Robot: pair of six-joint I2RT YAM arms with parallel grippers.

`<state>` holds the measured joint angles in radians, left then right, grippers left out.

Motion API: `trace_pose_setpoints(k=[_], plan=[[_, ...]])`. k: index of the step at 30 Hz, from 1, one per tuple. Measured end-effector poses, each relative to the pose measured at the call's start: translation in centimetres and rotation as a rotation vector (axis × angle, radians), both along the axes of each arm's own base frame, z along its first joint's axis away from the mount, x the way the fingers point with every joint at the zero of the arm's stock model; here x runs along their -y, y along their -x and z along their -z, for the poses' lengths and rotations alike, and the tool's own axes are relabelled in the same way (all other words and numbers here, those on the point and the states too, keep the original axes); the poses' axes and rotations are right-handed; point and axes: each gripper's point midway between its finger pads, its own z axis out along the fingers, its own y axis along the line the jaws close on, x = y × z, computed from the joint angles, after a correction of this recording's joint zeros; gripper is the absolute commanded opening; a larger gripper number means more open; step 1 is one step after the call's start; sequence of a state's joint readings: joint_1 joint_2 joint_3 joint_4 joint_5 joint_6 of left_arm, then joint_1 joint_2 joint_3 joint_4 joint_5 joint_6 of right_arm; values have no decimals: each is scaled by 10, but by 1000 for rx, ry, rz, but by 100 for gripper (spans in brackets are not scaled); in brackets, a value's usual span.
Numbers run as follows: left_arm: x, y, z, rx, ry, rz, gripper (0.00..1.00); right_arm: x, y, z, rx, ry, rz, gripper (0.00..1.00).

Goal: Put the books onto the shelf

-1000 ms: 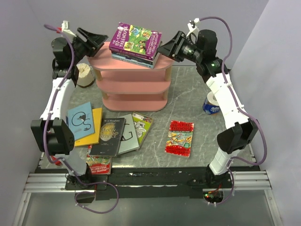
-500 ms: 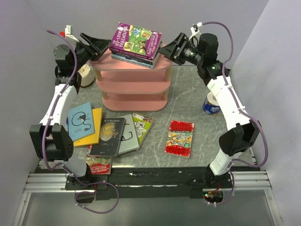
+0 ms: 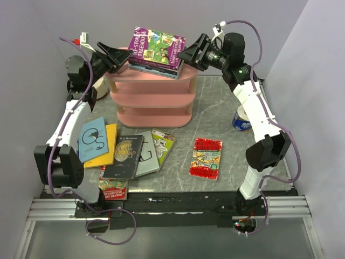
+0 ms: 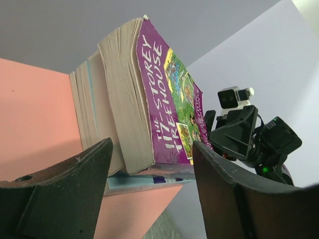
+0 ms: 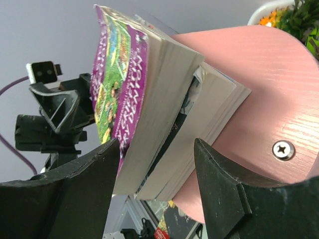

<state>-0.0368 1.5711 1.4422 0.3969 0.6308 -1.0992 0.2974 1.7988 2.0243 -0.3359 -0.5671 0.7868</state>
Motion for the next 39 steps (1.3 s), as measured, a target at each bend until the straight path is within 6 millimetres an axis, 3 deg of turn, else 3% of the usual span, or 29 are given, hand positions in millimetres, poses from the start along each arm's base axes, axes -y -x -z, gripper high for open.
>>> trace_pose_setpoints(k=[24, 32, 36, 39], plan=[[10, 37, 3, -7, -1, 13, 70, -2, -9, 2, -24, 18, 7, 68], [9, 41, 8, -23, -26, -4, 74, -1, -10, 3, -26, 19, 9, 69], [-3, 37, 9, -55, -36, -31, 75, 6, -11, 6, -35, 16, 22, 69], [-35, 27, 9, -83, -42, -120, 75, 23, -9, 8, -52, -1, 49, 70]])
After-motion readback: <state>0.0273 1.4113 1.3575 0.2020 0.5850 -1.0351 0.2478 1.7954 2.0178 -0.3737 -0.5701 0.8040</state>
